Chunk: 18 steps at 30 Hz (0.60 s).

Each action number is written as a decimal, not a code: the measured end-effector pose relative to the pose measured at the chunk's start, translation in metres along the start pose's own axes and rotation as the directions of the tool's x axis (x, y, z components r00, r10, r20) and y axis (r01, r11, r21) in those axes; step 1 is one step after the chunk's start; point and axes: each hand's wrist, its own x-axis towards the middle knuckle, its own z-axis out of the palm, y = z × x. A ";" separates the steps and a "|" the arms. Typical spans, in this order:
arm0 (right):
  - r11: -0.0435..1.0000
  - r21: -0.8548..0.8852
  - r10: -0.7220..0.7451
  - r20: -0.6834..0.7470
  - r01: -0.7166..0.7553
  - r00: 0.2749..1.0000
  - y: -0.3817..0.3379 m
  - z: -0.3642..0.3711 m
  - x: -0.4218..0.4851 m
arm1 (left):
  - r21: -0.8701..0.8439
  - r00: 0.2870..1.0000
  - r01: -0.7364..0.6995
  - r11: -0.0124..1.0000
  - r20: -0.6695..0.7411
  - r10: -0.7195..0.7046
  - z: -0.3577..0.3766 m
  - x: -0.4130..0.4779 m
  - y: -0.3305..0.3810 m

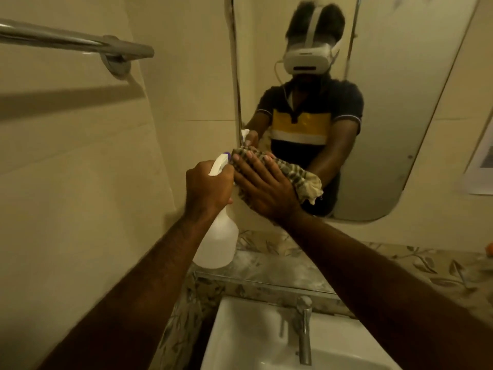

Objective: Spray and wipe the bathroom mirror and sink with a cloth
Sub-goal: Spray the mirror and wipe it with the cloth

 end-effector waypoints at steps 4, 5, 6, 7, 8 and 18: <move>1.000 -0.011 0.007 0.003 -0.007 1.000 0.014 -0.007 -0.024 | 0.005 0.999 0.031 1.000 0.018 -0.031 0.012 -0.011 -0.006; 0.999 -0.020 0.046 -0.002 -0.046 0.999 0.021 -0.011 -0.032 | 0.002 0.999 0.034 0.999 0.023 -0.034 0.014 -0.014 -0.006; 0.992 -0.025 0.122 -0.008 -0.122 0.993 0.030 -0.016 -0.042 | 0.002 0.999 0.031 1.000 0.031 -0.031 0.016 -0.017 -0.005; 0.970 -0.031 0.240 -0.008 -0.240 0.971 0.038 -0.020 -0.055 | 0.007 0.999 0.022 1.000 0.041 -0.022 0.017 -0.022 -0.005; 0.916 -0.046 0.399 -0.015 -0.400 0.917 0.046 -0.023 -0.070 | 0.014 0.998 0.013 1.000 0.054 -0.013 0.019 -0.026 -0.004; 0.235 0.029 0.961 -0.158 -0.972 0.228 0.025 -0.032 -0.052 | -0.039 0.995 -0.024 0.999 0.099 0.028 0.031 -0.051 0.016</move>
